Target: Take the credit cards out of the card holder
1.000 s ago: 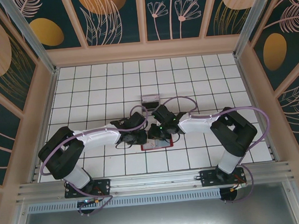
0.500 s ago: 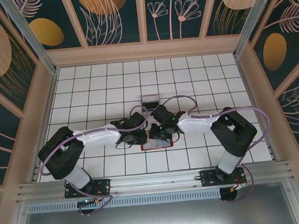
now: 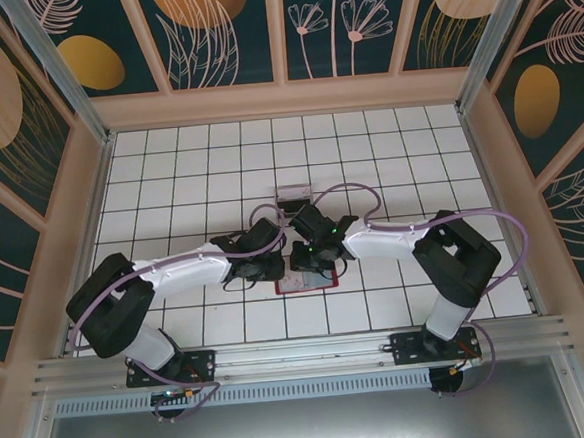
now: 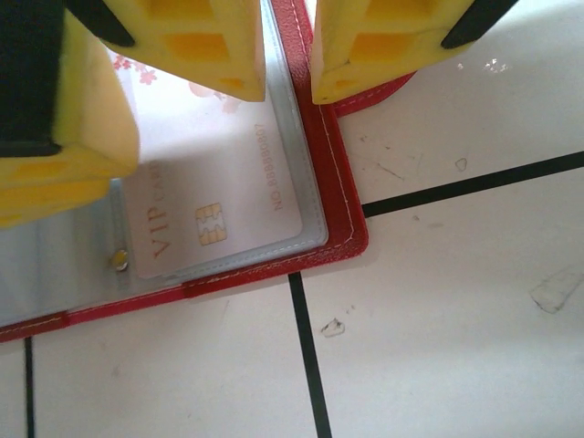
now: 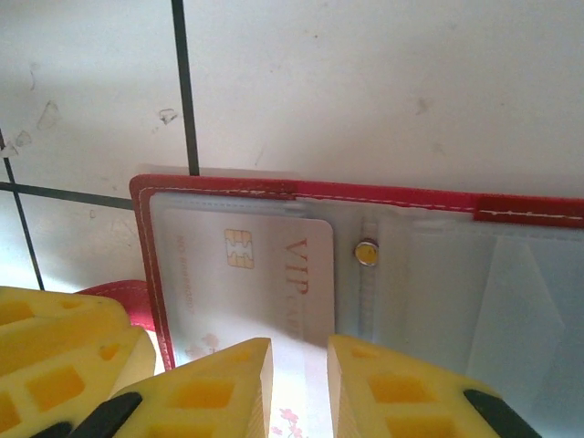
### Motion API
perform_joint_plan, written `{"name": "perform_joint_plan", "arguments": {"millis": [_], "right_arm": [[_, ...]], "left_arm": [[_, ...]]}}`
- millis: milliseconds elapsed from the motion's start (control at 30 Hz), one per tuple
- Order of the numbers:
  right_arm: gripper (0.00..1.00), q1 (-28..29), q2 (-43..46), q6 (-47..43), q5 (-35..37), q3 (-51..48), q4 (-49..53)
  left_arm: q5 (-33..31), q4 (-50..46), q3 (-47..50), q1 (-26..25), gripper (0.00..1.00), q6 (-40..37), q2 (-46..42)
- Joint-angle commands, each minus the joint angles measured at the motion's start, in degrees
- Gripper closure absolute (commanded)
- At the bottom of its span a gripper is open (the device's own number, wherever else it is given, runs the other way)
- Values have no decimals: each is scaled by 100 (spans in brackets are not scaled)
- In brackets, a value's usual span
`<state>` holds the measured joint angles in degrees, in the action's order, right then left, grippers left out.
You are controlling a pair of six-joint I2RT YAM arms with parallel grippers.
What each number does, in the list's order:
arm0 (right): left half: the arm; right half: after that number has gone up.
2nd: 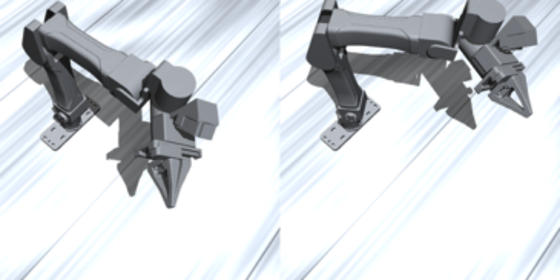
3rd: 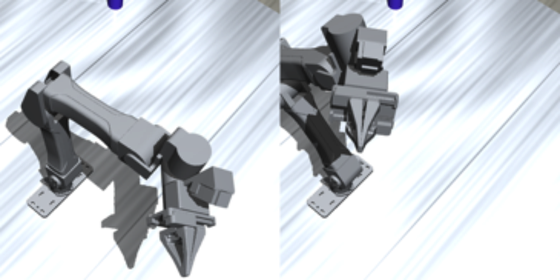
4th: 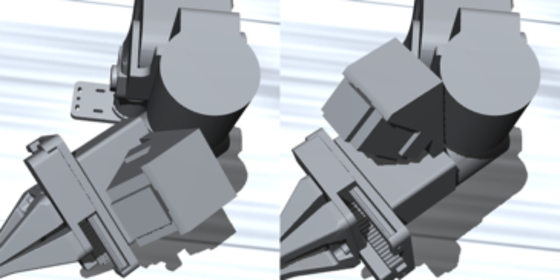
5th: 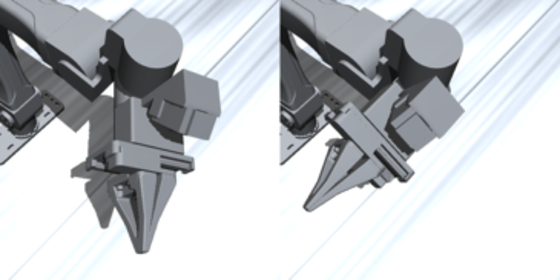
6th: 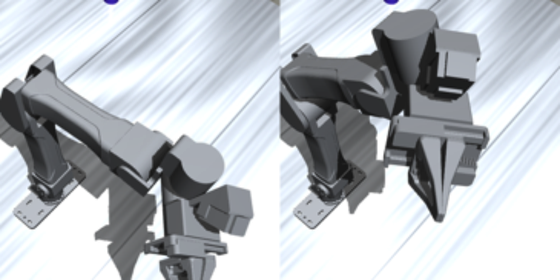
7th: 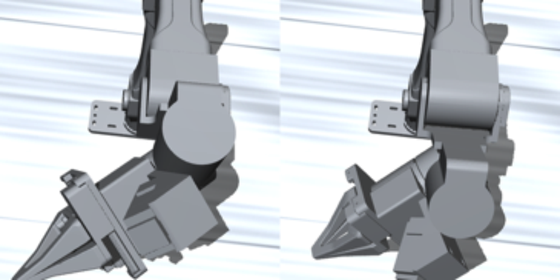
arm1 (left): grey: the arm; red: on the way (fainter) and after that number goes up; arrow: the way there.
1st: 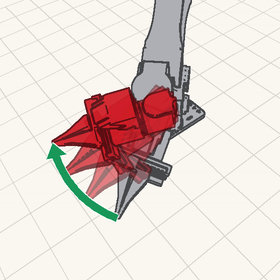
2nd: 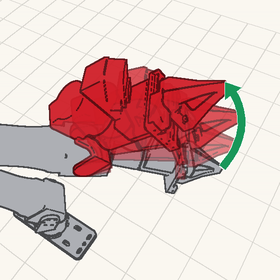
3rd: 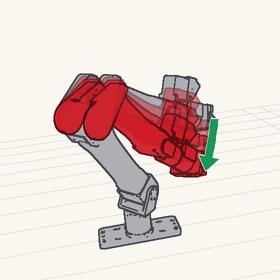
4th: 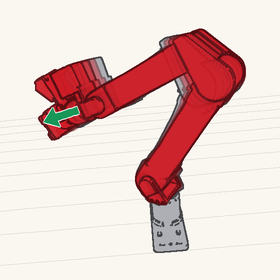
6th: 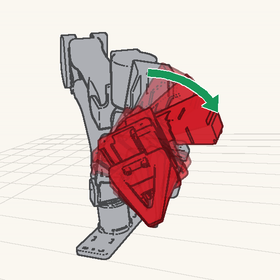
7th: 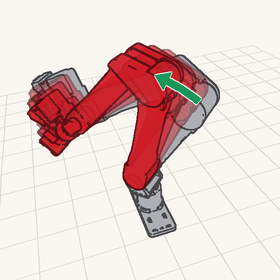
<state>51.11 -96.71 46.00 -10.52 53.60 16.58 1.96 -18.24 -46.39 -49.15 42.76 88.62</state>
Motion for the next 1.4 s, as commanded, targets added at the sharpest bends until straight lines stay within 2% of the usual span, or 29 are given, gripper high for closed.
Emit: {"name": "perform_joint_plan", "arguments": {"millis": [0,433,700,1233,1367], "right_arm": [[77,57,-35,58,42,151,92],[77,77,-407,44,-147,119,-216],[77,98,-242,74,-92,145,-171],[90,118,-364,74,-160,144,-280],[91,123,-348,80,-161,155,-279]], "left_arm": [[-177,-154,42,-16,78,104,-165],[-162,-118,104,-15,78,118,-183],[-161,-118,121,-16,79,118,-187],[-144,-111,147,-12,79,123,-196],[-151,-110,148,-9,79,127,-202]]}}
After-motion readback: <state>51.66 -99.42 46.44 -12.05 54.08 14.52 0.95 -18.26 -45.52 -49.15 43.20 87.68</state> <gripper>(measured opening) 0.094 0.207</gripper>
